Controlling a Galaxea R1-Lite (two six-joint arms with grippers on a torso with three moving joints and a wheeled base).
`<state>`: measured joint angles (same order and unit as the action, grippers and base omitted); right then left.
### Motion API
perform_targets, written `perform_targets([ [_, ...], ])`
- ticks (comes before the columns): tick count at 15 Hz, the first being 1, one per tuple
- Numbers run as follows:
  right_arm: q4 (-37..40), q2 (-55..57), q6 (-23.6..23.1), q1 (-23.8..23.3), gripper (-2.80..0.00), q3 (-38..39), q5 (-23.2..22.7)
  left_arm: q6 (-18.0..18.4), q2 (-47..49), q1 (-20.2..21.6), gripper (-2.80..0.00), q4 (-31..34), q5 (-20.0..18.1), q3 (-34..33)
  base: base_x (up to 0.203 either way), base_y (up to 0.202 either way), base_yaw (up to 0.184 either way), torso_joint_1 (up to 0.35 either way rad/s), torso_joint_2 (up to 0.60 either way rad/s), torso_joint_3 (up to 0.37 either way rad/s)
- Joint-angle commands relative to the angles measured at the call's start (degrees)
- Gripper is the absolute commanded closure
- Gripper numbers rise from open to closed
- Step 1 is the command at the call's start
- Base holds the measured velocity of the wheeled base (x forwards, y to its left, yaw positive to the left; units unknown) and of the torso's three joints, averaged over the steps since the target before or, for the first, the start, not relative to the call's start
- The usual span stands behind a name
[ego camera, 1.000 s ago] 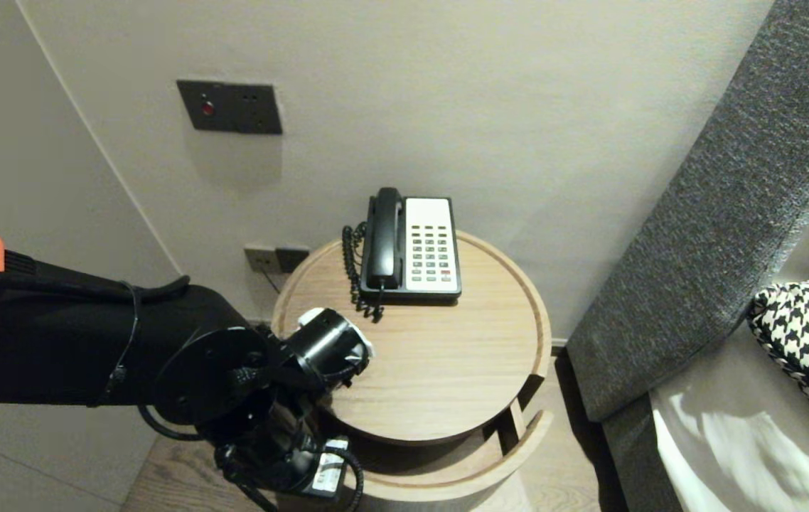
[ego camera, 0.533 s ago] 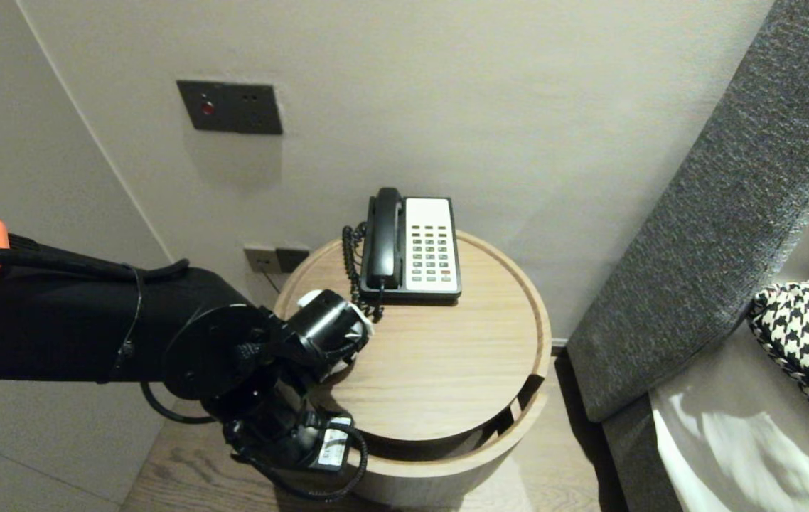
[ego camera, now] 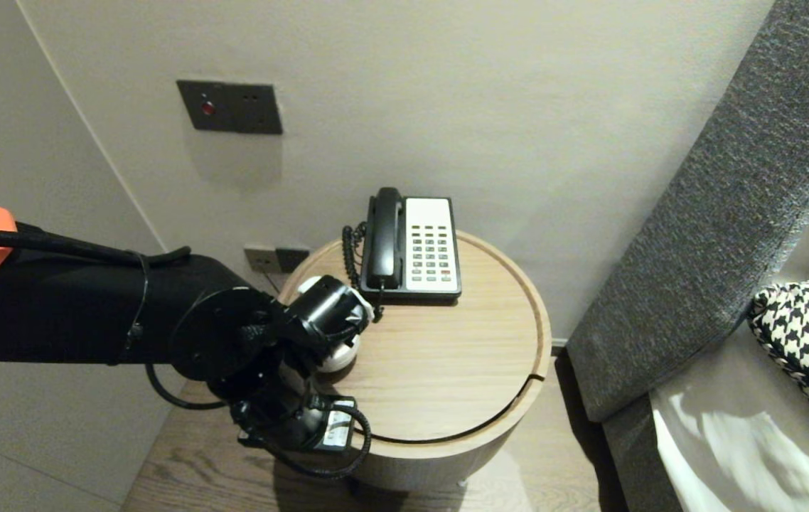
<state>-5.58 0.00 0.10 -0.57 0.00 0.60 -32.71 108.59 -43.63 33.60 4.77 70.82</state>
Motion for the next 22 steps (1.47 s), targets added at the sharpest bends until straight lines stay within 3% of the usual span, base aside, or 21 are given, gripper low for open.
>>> perform_targets([
  [1,-0.04,0.09,-0.01,-0.01,0.0,2.29,0.02,-0.16,0.04,0.13,0.0,-0.02,0.07,0.54,0.0,0.0,0.0,0.0,0.0,0.0],
  [6,-0.04,0.09,-0.01,-0.04,0.0,2.29,0.02,0.02,-0.77,0.13,0.0,0.75,0.07,-0.52,0.0,0.0,0.0,0.0,0.0,0.0],
  [10,-0.04,0.04,-0.01,-0.04,0.0,2.29,0.02,0.11,-4.04,-0.3,0.0,1.12,-0.09,-5.23,0.0,0.0,0.0,0.0,0.0,0.0],
  [18,-0.04,0.09,-0.01,-0.04,0.0,2.29,0.02,-0.24,-19.47,-0.49,0.0,2.31,0.34,-17.6,0.0,0.0,0.0,0.0,0.0,0.0],
  [20,-0.04,0.09,-0.01,-0.04,0.0,2.29,0.02,-0.09,-24.48,0.9,0.0,4.51,3.5,-18.21,0.0,0.0,0.0,0.0,0.0,0.0],
  [22,-0.04,0.09,-0.01,0.01,0.0,2.29,0.02,0.12,-28.71,1.61,0.0,6.58,8.96,-18.09,0.0,0.0,0.0,0.0,0.0,0.0],
])
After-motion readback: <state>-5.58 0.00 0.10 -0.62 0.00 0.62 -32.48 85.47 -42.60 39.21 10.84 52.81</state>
